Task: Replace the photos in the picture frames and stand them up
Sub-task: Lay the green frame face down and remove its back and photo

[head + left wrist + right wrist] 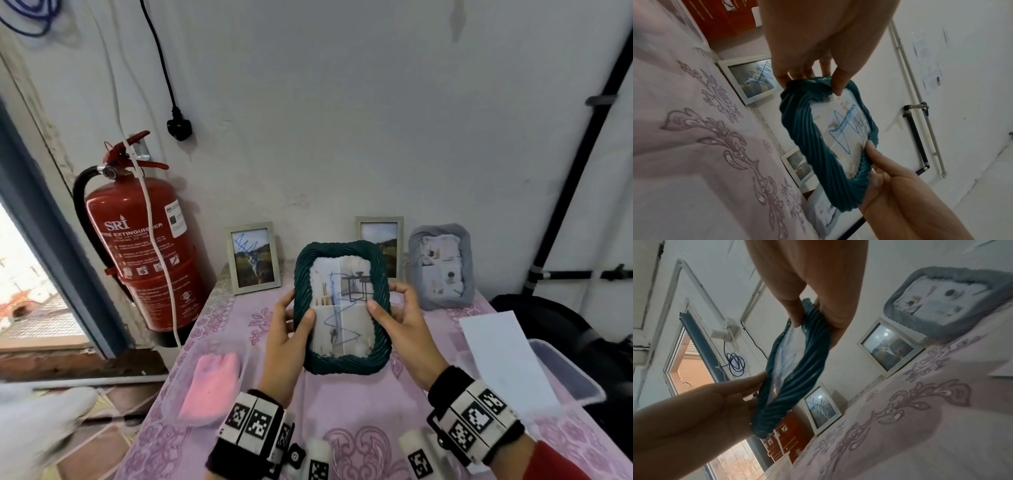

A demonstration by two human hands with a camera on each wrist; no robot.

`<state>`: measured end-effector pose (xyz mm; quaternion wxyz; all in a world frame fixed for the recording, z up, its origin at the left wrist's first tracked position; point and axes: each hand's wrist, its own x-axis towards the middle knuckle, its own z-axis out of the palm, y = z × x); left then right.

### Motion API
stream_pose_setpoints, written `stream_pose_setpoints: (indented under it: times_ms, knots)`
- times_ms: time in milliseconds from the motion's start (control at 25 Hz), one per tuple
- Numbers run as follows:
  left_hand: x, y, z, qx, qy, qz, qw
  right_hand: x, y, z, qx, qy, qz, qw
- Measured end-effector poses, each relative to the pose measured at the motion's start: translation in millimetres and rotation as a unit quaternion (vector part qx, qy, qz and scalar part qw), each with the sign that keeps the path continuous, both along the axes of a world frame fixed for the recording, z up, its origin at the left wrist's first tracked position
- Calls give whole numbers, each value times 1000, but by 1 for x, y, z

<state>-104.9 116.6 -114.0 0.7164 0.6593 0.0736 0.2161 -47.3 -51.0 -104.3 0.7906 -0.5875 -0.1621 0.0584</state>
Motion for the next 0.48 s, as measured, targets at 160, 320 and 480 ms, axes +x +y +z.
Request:
stream_pose_setpoints:
  times_ms: [160, 320, 480]
  knots:
    - [-17, -15, -3, 182, -4, 99, 978, -16, -8, -6, -8, 1, -20, 1000]
    - [-34, -34, -5, 352, -87, 116, 925, -27, -10, -10, 10, 4, -24, 1000]
    - [-42, -52, -8, 354, -67, 27, 932, -32, -12, -12, 35, 39, -13, 999]
